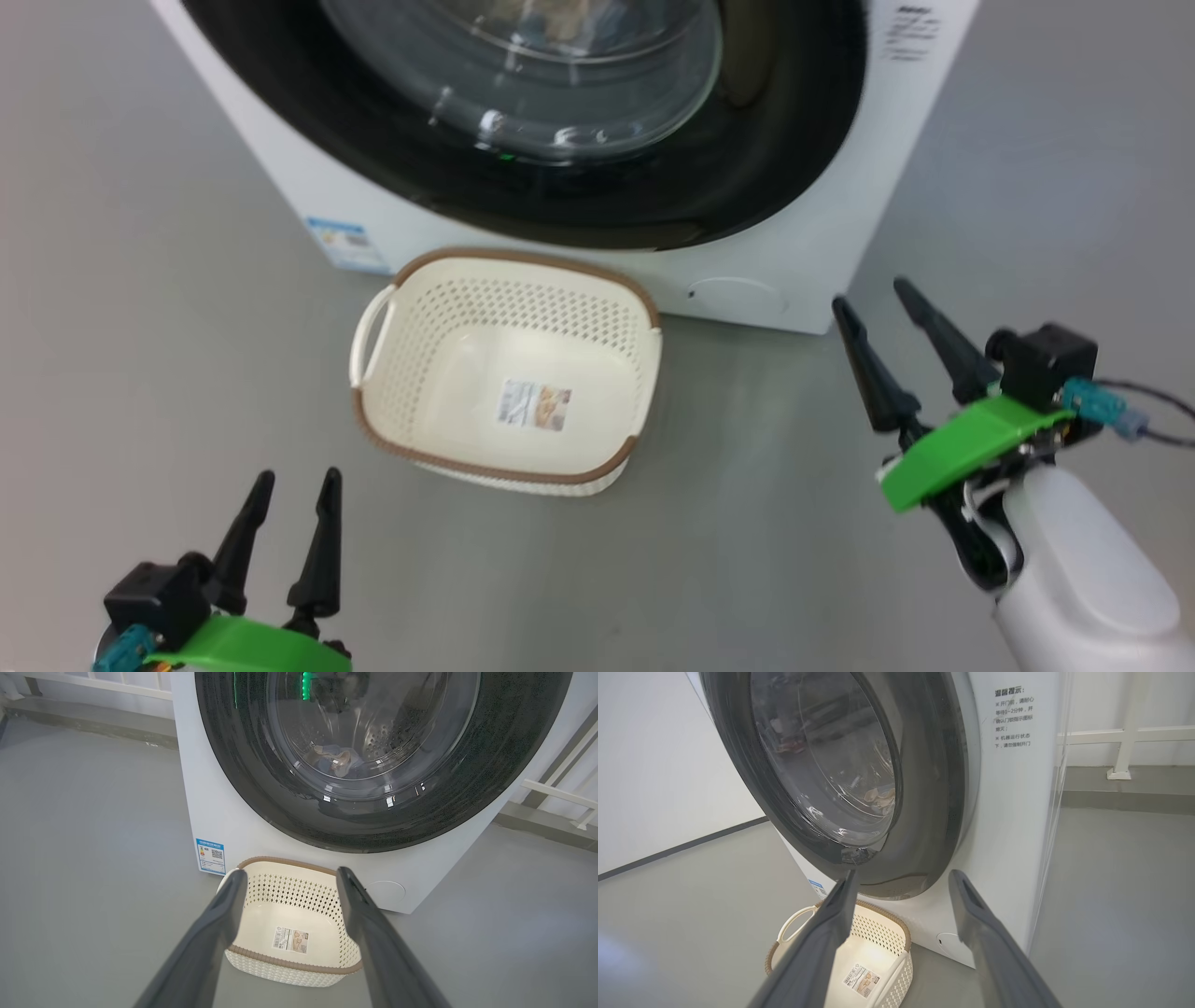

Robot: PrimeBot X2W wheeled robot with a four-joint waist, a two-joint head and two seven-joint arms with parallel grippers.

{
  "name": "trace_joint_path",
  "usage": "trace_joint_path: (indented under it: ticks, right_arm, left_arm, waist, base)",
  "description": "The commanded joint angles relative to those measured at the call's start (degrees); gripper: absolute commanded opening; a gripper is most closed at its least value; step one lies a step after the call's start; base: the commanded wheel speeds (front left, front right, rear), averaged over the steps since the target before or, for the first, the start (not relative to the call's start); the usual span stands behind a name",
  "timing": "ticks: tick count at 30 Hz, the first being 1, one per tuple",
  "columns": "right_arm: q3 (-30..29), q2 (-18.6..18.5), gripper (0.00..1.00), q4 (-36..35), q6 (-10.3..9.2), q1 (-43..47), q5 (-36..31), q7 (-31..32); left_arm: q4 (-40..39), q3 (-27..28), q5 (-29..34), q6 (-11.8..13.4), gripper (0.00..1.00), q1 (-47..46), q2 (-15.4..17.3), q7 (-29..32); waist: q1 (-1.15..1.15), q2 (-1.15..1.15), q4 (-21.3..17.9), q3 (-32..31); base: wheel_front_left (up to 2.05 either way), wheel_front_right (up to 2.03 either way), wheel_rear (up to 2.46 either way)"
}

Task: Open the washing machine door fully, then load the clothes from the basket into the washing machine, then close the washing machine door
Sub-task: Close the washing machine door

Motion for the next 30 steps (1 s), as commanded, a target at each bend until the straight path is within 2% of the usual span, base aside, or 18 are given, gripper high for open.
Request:
trace_joint_path:
  ticks: [1, 21, 30]
  right_arm:
    - [0.5, 0.0, 1.0, -1.8, -0.13, 3.0, 0.5, -0.3]
    - [-4.2, -1.0, 1.0, -4.5, -0.13, 15.7, 0.0, -0.3]
    - [-5.9, -1.6, 1.0, -5.2, -0.13, 17.8, -0.1, -0.3]
  left_arm:
    - [-0.7, 2.7, 0.7, -0.2, 1.0, 0.6, 1.8, -0.7]
    - [-0.5, 7.5, 2.1, -0.2, 1.0, 5.1, 3.0, -0.7]
    - [-0.7, 9.2, 2.4, -0.2, 1.0, 6.0, 3.2, -0.7]
  waist:
    - [0.0, 0.0, -4.0, -3.8]
    - [0.0, 0.0, -13.5, -8.9]
    - [0.0, 0.0, -15.3, -9.6]
  base:
    - [0.0, 0.0, 0.0]
    - [0.0, 0.0, 0.0]
    - [0.0, 0.0, 0.0]
